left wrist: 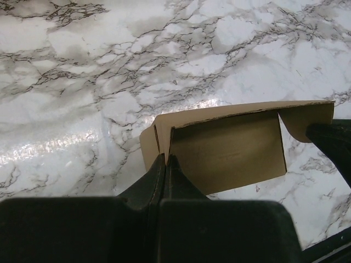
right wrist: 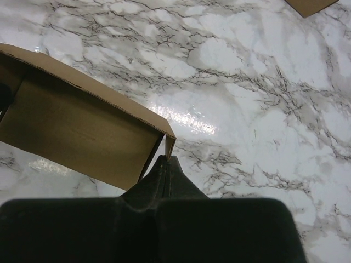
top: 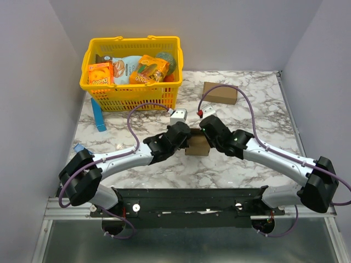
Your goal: Fold the paper box
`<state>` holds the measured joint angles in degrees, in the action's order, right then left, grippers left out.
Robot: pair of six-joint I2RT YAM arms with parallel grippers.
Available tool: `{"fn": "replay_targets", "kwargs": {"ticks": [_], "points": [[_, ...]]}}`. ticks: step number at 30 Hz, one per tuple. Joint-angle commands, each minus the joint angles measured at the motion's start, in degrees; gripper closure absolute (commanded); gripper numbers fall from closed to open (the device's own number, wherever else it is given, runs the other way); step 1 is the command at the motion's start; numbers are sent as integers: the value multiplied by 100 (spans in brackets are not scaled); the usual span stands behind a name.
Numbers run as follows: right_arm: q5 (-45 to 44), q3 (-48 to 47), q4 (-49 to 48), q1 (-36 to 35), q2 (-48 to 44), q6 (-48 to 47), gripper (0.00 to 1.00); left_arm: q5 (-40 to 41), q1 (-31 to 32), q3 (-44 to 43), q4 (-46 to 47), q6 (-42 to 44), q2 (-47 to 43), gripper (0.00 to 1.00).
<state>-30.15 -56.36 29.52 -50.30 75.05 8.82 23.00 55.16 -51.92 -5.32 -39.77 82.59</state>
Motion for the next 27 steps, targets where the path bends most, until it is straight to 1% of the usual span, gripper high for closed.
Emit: {"fn": "replay_targets", "kwargs": {"ticks": [1,9,12,21,27], "points": [[431,-349,150,-111,27,322,99,-411,197,279,-540,-180,328,100],[721,-648,248,-120,159,630,99,-411,303,253,-452,-198,416,100],[669,-701,265,-111,291,735,99,-385,373,226,-461,-189,451,100],[870,-991,432,55,572,876,99,195,654,-28,-873,-14,679,100],[1055,-1140,458,161,599,885,99,283,768,-81,-909,-5,750,100]]}}
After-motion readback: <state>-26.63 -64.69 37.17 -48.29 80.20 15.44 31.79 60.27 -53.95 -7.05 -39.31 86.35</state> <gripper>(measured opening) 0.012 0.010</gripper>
